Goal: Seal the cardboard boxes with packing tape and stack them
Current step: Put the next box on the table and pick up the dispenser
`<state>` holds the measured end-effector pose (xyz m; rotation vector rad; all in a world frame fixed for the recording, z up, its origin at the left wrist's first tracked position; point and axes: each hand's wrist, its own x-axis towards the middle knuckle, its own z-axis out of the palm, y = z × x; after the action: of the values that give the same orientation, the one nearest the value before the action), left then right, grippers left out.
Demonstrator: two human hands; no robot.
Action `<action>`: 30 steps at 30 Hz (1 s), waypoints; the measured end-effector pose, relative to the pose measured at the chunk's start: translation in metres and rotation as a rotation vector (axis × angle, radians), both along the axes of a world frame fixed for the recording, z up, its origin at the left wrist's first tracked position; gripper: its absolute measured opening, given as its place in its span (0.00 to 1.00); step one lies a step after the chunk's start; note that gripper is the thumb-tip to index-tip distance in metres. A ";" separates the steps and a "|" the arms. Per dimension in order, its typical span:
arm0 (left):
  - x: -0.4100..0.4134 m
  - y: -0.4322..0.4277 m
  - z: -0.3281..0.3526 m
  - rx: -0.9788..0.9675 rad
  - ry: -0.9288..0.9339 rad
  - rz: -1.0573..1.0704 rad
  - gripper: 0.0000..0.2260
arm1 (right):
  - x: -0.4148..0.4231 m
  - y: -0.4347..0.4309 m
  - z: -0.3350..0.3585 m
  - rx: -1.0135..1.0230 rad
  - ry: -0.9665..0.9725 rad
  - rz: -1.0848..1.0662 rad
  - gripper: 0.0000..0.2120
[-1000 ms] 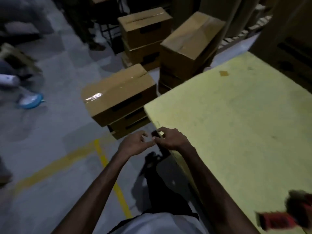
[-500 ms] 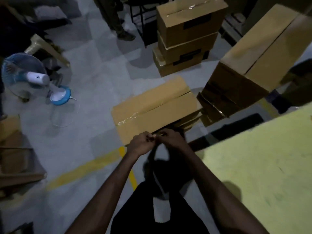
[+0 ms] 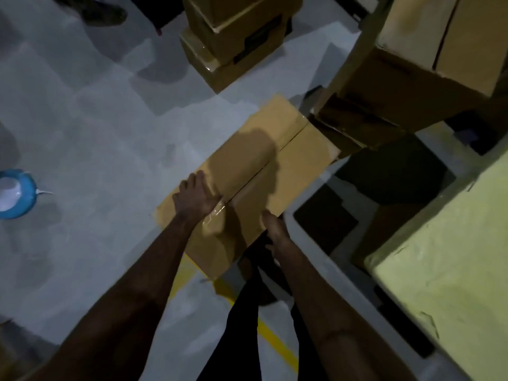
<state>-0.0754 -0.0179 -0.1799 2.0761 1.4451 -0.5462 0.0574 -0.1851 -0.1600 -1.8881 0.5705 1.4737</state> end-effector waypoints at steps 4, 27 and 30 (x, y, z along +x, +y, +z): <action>-0.002 0.018 -0.016 0.061 -0.004 0.045 0.44 | -0.004 0.016 -0.011 0.039 0.024 0.007 0.45; -0.017 -0.053 0.178 0.257 -0.097 0.418 0.35 | 0.027 -0.043 0.161 0.363 -0.560 0.074 0.35; -0.004 -0.097 0.235 0.309 -0.189 0.379 0.37 | 0.056 -0.079 0.220 0.513 -0.559 0.137 0.36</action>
<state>-0.0798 -0.1150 0.0548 1.9359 1.8363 0.0254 0.1134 -0.2640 0.0599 -1.8167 -0.1872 0.9689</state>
